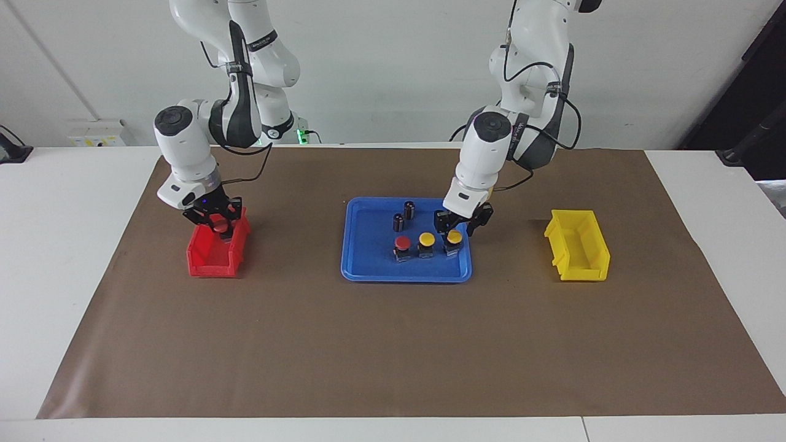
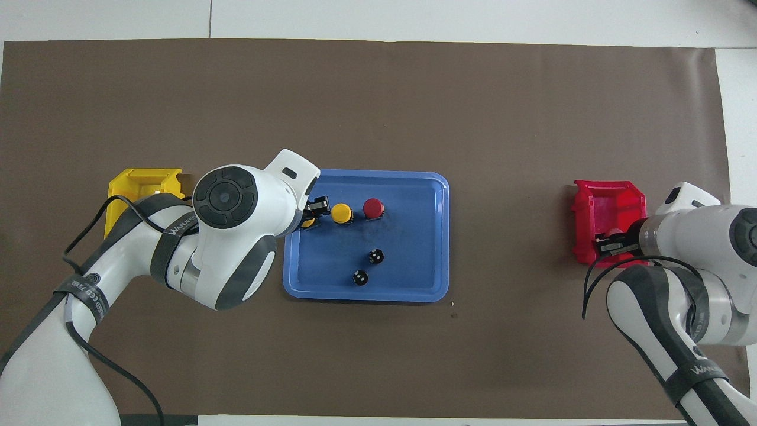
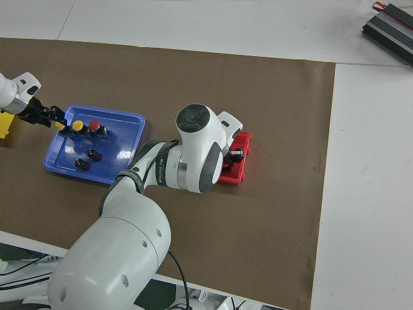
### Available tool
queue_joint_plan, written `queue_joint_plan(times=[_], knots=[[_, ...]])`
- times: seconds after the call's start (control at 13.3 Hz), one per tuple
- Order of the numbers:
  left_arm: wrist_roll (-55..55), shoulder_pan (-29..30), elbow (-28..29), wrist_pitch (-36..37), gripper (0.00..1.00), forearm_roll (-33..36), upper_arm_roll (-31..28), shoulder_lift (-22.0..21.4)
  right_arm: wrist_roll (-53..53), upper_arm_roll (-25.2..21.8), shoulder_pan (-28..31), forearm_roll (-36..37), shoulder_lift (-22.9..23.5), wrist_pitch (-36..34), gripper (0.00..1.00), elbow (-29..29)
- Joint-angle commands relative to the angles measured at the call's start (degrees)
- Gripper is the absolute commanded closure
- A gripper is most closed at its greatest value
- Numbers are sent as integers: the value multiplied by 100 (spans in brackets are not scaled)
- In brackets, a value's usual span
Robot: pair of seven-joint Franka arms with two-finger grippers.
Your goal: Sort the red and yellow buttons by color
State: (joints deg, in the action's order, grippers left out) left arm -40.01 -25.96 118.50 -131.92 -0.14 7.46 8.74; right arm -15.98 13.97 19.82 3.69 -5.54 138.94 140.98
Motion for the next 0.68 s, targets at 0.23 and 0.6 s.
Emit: queue_joint_plan(times=[0.23, 0.6], knots=[[-226, -173, 165, -308, 36, 66, -87, 76, -370, 18, 83, -79, 88, -891, 17, -753], [-428, -182, -19, -106, 99, 66, -87, 102, -257, 53, -48, -78, 308, -2502, 0, -2240]])
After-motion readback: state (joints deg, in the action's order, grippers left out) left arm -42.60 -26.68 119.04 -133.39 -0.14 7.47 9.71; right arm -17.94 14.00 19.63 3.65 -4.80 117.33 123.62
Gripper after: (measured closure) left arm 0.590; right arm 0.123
